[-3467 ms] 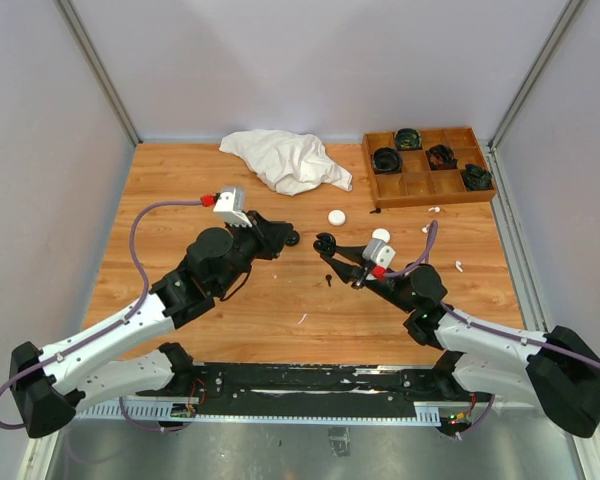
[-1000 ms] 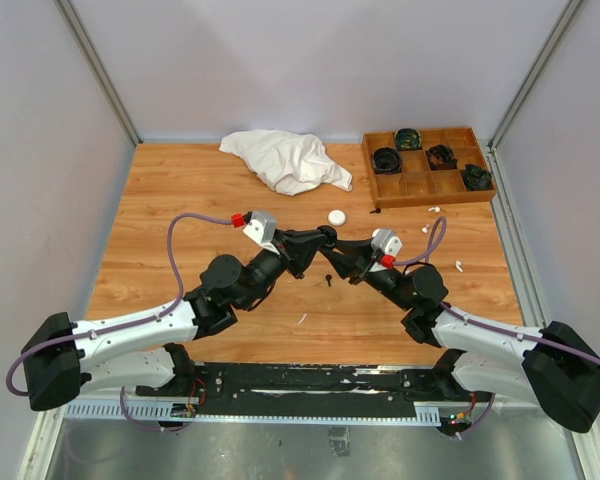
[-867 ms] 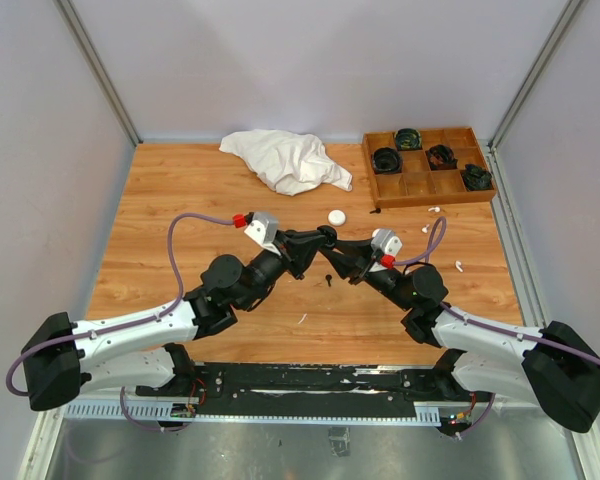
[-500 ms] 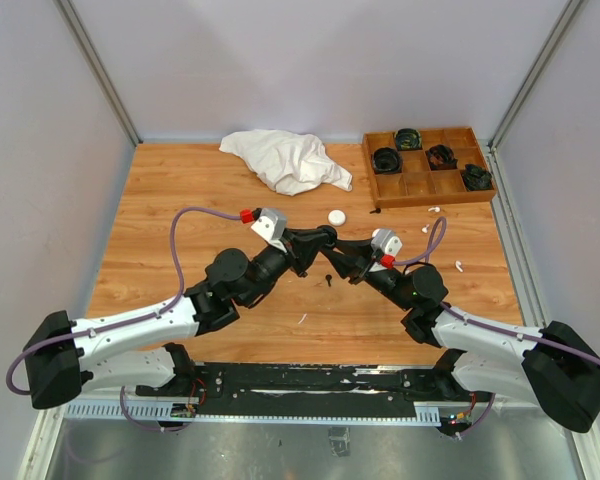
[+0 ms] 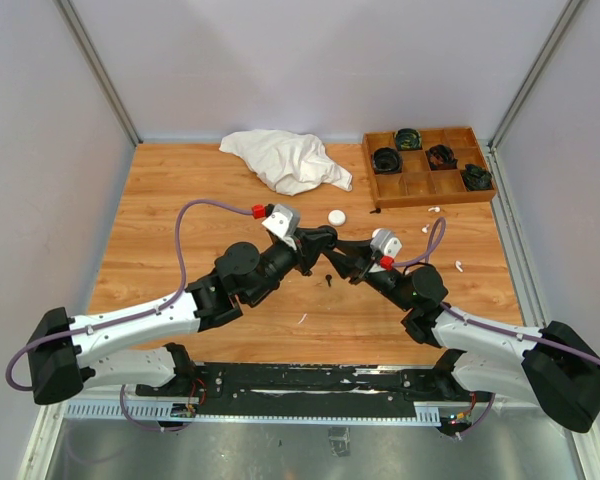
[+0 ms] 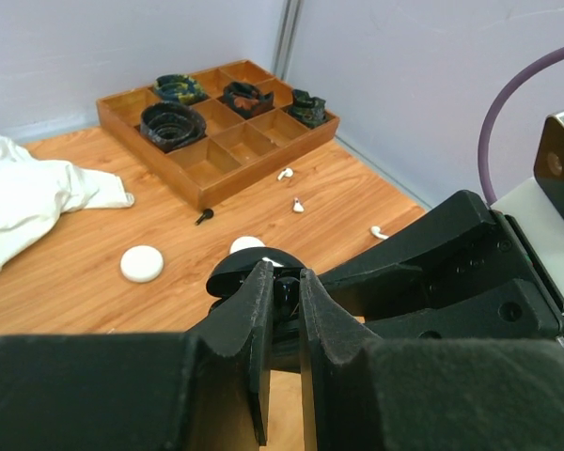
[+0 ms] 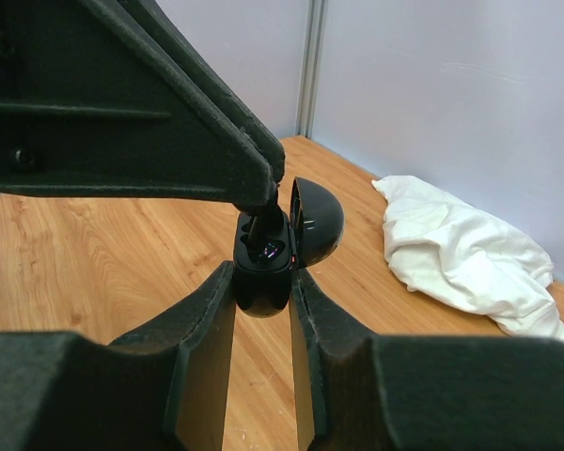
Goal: Insert the wireless bluetooth earbuds into the charging case
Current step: Place the earbud in the charging case.
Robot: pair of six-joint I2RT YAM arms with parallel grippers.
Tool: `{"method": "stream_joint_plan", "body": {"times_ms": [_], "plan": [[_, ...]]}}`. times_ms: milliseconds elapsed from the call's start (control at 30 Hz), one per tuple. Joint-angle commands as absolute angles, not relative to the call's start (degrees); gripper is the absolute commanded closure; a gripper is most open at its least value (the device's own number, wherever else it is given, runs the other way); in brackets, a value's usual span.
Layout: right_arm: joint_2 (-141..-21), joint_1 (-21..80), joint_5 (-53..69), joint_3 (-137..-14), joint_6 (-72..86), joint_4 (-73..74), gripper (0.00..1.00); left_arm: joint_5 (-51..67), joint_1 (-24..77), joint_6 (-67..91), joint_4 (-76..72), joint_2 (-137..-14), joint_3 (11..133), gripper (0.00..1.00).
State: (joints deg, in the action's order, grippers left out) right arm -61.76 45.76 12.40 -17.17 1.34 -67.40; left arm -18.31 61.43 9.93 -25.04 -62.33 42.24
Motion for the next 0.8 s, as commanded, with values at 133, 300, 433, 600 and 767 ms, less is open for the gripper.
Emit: {"method": "stream_joint_plan", "body": {"times_ms": [133, 300, 433, 600, 767], "plan": [[-61.13, 47.24, 12.05, -16.66, 0.30, -72.07, 0.99, -23.88, 63.05, 7.04, -19.64, -62.91, 44.83, 0.90], [-60.93, 47.25, 11.88, -16.47, 0.27, -72.16, 0.99, -24.69, 63.39, 6.70, -18.44, -63.03, 46.10, 0.91], [-60.89, 47.22, 11.79, -16.44, 0.18, -72.18, 0.99, -25.68, 63.45, 6.11, -17.77, -62.98, 46.63, 0.91], [-61.06, 47.27, 11.78, -16.35, 0.18, -72.31, 0.99, -25.71, 63.58, 5.65, -17.48, -62.74, 47.11, 0.91], [-60.89, 47.26, 11.84, -16.29, 0.18, -72.47, 0.99, -25.84, 63.79, 5.17, -17.57, -63.39, 46.51, 0.92]]}}
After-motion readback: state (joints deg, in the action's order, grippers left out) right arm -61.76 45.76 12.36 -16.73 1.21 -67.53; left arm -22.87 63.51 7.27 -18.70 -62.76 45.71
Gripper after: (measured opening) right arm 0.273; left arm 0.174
